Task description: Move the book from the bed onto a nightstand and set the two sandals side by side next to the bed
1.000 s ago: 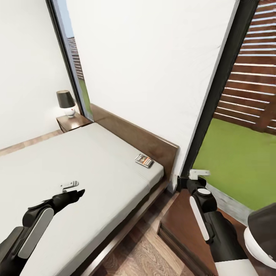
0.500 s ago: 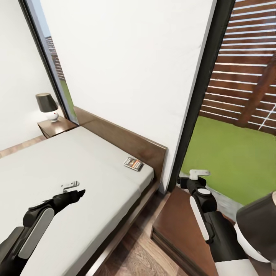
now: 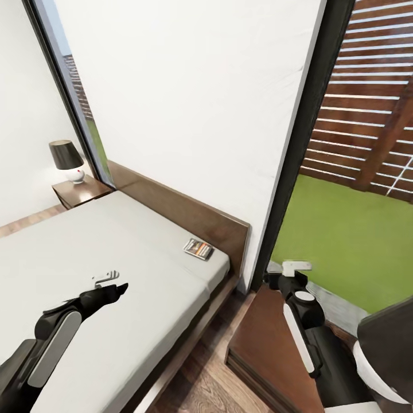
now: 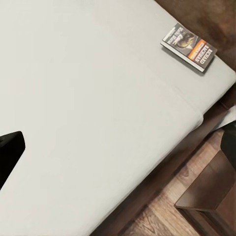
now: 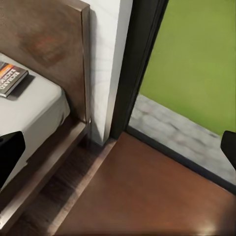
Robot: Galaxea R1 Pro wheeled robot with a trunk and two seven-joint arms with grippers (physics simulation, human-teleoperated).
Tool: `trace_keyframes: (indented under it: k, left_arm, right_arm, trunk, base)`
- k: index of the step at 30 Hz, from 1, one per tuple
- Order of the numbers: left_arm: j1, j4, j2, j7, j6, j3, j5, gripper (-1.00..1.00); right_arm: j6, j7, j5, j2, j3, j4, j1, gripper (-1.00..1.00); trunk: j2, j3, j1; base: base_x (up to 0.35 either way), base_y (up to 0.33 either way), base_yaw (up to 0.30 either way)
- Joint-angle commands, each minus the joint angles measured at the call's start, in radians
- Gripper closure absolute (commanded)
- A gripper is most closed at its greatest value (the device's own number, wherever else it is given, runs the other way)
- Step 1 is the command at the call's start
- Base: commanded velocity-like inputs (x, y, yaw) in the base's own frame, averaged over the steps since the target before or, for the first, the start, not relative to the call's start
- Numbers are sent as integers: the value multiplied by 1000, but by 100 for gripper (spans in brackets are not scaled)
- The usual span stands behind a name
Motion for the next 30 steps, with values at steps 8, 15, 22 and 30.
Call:
trace_keyframes:
  k: [8, 15, 22, 30]
  left_arm:
    - [-1, -1, 1, 10, 1, -5, 11, -100]
    - [-1, 0, 1, 10, 1, -6, 12, -100]
    - [-1, 0, -1, 14, 0, -6, 11, -100]
    - [-1, 0, -2, 15, 0, -6, 10, -100]
  right_arm:
    - [-115, -12, -1, 0, 44, 9, 99, -100]
    - [-263, -12, 41, 0, 56, 79, 201, -100]
    - [-455, -12, 59, 0, 57, 232, 243, -100]
    - [-631, -11, 61, -1, 58, 375, 265, -100]
  trunk:
    - [-2, -2, 1]
    - [-2, -2, 1]
    - [-2, -2, 1]
    - [-2, -2, 1]
  base:
    - [4, 0, 0]
    - [0, 0, 0]
    - [0, 0, 0]
    - [0, 0, 0]
